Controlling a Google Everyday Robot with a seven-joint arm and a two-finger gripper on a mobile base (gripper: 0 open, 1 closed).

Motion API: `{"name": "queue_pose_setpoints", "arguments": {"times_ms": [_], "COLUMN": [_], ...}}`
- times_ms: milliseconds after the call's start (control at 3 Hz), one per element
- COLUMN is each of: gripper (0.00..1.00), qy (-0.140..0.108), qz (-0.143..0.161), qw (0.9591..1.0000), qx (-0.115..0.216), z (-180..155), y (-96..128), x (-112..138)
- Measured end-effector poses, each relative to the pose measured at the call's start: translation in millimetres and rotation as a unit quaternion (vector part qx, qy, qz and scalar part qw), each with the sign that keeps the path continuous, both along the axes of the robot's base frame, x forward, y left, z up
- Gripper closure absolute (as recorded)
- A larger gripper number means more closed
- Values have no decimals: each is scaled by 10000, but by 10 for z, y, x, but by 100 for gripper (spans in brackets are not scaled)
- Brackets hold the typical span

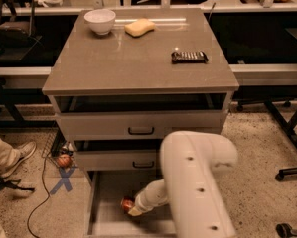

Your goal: Pick coke can from bottom drawer and place on counter

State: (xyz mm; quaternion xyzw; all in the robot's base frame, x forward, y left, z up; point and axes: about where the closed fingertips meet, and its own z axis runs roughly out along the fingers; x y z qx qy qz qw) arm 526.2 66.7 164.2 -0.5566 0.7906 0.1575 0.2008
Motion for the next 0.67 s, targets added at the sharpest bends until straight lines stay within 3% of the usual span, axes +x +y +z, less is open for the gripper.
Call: {"name": "queue_pose_setpoints", "arguments": {"times_ms": [333, 667], "gripper": [100, 100], "qy": [-395, -797], "qz": [281, 853], "qw": [9972, 9875], "qx": [571, 1062], "z": [590, 1148], "y": [20, 111], "x": [-145, -230]}}
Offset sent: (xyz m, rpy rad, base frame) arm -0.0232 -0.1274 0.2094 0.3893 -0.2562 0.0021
